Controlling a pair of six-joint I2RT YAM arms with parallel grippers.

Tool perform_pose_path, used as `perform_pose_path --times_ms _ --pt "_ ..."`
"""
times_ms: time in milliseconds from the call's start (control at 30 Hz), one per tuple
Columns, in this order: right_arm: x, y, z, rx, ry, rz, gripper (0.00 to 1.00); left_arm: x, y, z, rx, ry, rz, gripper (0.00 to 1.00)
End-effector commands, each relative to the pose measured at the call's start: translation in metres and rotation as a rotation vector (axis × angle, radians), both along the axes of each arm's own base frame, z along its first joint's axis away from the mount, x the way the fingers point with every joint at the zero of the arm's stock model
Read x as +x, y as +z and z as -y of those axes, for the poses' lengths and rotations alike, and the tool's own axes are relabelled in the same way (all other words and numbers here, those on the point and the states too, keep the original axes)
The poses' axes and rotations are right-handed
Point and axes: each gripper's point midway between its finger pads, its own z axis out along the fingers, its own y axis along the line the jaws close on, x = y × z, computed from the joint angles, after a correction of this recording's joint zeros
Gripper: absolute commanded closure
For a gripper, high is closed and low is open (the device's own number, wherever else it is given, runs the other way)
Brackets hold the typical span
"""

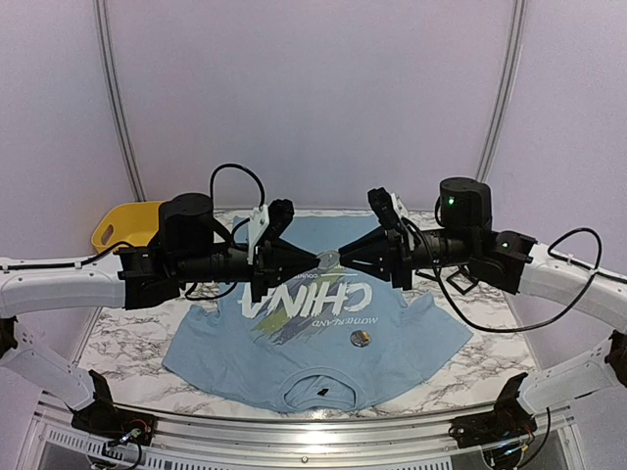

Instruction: Pin the brooch onto the clothing

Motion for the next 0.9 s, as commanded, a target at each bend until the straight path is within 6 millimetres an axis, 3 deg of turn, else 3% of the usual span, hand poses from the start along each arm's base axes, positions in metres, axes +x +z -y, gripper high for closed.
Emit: perform_pose_path --times_ms 0,267,433,667,700,767,867 --pt "0.009 0.007 -0.002 0.032 -0.023 -0.001 0.89 -0.004 0.019 -0.005 -0.043 -0.015 0.012 1.0" --pt "0.01 0.002 -0.009 0.039 0.001 -0.032 0.87 -0.007 0.02 -0.002 -0.05 -0.036 0.004 1.0" --pt "0.009 0.0 -0.008 0.034 0.003 -0.038 0.98 -0.008 0.02 -0.004 -0.052 -0.035 0.006 1.0" --pt "0.009 -0.004 -0.009 0.028 0.01 -0.057 1.0 -0.004 0.017 -0.003 -0.049 -0.018 -0.005 1.0" --pt "0.012 -0.005 -0.009 0.025 -0.01 -0.057 1.0 0.002 0.011 -0.002 -0.039 0.006 -0.019 0.96" --pt "0.036 -0.018 -0.003 -0.011 -0.162 -0.045 1.0 0.018 -0.012 -0.004 0.0 0.07 -0.068 0.65" --pt "0.078 -0.064 0.022 -0.138 -0.442 -0.005 1.0 0.038 -0.058 -0.013 0.092 0.166 -0.103 0.59"
